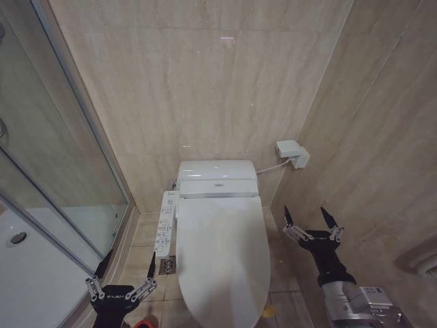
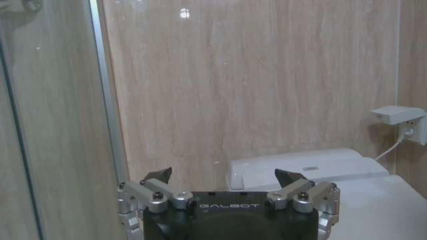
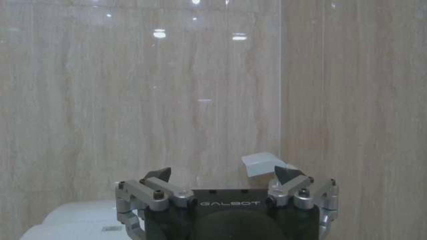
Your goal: Open the toilet lid, clean the toilet bowl with a toilet brush, close the toilet lid, and flush.
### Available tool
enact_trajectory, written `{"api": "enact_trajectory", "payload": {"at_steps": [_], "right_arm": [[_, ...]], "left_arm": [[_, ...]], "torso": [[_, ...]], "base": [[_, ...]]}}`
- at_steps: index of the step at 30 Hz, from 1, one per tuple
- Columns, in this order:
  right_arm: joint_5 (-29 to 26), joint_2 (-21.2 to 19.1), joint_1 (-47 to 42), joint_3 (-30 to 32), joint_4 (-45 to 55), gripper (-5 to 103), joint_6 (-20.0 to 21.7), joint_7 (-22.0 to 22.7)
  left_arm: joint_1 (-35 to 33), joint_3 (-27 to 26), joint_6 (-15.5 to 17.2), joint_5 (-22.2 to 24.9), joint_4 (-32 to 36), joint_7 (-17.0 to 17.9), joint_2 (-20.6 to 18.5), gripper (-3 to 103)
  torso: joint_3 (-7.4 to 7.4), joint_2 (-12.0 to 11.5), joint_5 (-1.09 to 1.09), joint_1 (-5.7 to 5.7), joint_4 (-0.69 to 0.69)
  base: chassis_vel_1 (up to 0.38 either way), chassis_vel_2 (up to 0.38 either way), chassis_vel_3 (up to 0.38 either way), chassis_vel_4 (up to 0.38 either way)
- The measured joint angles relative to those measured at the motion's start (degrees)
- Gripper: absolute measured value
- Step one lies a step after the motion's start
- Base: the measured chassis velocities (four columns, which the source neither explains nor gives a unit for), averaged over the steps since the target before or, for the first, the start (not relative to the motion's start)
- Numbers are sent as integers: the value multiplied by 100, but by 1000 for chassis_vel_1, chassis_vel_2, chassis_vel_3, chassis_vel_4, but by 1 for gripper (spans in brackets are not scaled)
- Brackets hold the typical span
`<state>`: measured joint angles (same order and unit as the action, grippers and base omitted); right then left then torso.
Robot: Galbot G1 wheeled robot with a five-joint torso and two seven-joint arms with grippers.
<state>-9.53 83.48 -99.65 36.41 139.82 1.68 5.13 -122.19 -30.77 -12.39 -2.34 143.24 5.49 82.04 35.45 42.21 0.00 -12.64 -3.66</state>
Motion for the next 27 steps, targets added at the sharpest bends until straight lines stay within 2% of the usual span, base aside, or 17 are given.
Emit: {"api": "enact_trajectory", "payload": {"at_steps": [6,7,10,11,14,15,18,20,23,27], "right_arm": [[0,0,0,0,0,100,0,0],[0,0,1,0,0,100,0,0],[0,0,0,0,0,100,0,-2],[0,0,0,0,0,100,0,-2],[0,0,0,0,0,100,0,1],[0,0,0,0,0,100,0,1],[0,0,0,1,0,100,0,0],[0,0,1,1,0,100,0,1],[0,0,1,1,0,100,0,1],[0,0,0,1,0,100,0,1]], "left_arm": [[51,-14,51,38,-6,-1,-5,100],[155,-53,162,129,-26,-2,-19,100],[691,-240,737,600,-127,-19,-101,100],[691,-240,737,600,-127,-19,-101,100],[1292,-451,1385,1132,-242,-42,-191,100],[1292,-451,1385,1132,-242,-42,-191,100],[1888,-663,2032,1660,-359,-65,-284,100],[2028,-720,2119,1774,-401,-107,-303,100],[2299,-981,1741,2025,-706,-432,-415,100],[2428,-1075,1608,2220,-954,-542,-557,100]], "torso": [[0,0,0,0,0],[0,0,1,0,2],[0,0,-1,0,0],[0,0,-1,0,0],[0,0,0,0,0],[0,0,0,0,0],[1,0,-1,0,0],[1,0,-1,0,0],[1,0,0,-1,1],[1,0,-1,-1,1]], "base": [[0,0,0,0],[0,0,0,0],[0,0,0,0],[0,0,0,0],[0,0,0,0],[0,0,0,0],[0,0,0,0],[0,0,0,0],[0,0,0,0],[0,0,0,0]]}}
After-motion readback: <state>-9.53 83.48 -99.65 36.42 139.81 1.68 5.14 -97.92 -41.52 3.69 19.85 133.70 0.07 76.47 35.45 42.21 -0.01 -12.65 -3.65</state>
